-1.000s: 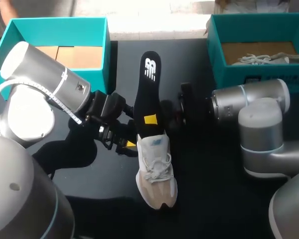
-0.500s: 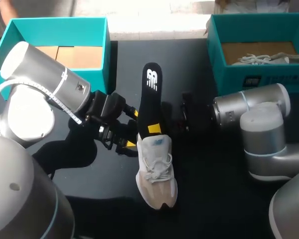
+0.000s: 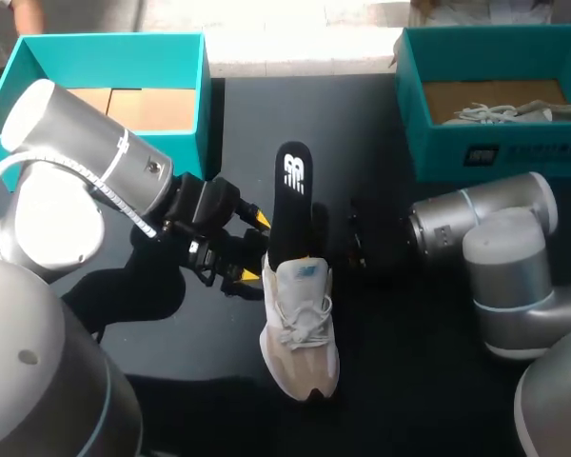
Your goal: Take the shoe out of the shoebox, open the shoe tongue, remove and reinsert the insole, then place the shoe into the shoebox
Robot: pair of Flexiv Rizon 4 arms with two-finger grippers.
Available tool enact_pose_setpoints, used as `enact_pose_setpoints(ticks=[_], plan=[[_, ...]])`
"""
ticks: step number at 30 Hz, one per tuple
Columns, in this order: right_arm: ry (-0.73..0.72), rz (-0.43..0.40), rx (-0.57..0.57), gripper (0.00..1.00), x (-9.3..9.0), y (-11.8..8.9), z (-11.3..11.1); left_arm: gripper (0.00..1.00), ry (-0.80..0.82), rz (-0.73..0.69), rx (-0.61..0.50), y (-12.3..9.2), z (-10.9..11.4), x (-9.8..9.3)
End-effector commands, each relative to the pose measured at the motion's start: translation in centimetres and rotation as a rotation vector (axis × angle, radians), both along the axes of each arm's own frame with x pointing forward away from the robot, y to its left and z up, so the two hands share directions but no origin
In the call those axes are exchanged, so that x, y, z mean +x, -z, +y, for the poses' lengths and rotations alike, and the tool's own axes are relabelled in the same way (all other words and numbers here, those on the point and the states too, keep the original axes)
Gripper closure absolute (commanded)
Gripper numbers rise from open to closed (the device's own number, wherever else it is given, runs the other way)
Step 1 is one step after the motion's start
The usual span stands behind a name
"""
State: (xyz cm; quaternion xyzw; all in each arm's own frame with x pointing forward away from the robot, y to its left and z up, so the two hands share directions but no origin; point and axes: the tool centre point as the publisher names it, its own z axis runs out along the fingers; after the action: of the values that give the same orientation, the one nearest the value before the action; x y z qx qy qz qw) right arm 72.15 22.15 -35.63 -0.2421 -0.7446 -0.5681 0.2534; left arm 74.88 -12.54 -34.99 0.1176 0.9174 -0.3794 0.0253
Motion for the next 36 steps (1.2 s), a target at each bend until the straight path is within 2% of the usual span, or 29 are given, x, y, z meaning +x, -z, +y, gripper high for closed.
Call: enact_pose_setpoints(ticks=[1,2,4,7,12,21,25,26,27,36], plan=[[0.006,-0.017,-0.005,1.00,0.0,-0.1,-0.2,0.00,0.000,-0.001,0.002,0.0,0.1,-0.1],[0.007,-0.031,-0.007,0.94,0.2,-0.3,-0.2,0.00,0.000,-0.001,0.002,0.0,0.1,-0.1],[-0.001,-0.047,-0.010,0.73,0.5,-0.7,-0.2,0.00,0.000,-0.001,0.002,0.0,0.1,-0.1],[-0.013,-0.071,-0.011,0.65,1.1,-1.4,0.0,0.00,0.000,-0.001,0.002,0.0,0.1,-0.1],[-0.024,-0.099,-0.016,0.64,1.7,-2.3,0.0,0.00,0.000,-0.001,0.002,0.0,0.1,-0.1],[-0.047,-0.144,-0.017,0.66,3.8,-3.0,0.4,0.00,0.000,-0.001,0.002,0.0,0.1,-0.1],[-0.074,-0.133,-0.017,0.73,4.3,-2.9,0.5,0.00,0.000,-0.001,0.002,0.0,0.1,-0.1],[-0.077,-0.128,-0.020,0.82,4.2,-2.7,0.5,0.00,0.000,-0.001,0.002,0.0,0.1,-0.1],[-0.083,-0.117,-0.026,1.00,4.1,-2.5,0.4,0.00,0.000,-0.001,0.002,0.0,0.1,-0.1],[-0.112,-0.031,-0.078,1.00,1.7,-1.2,-0.3,0.00,0.000,-0.001,0.002,0.0,0.1,-0.1]])
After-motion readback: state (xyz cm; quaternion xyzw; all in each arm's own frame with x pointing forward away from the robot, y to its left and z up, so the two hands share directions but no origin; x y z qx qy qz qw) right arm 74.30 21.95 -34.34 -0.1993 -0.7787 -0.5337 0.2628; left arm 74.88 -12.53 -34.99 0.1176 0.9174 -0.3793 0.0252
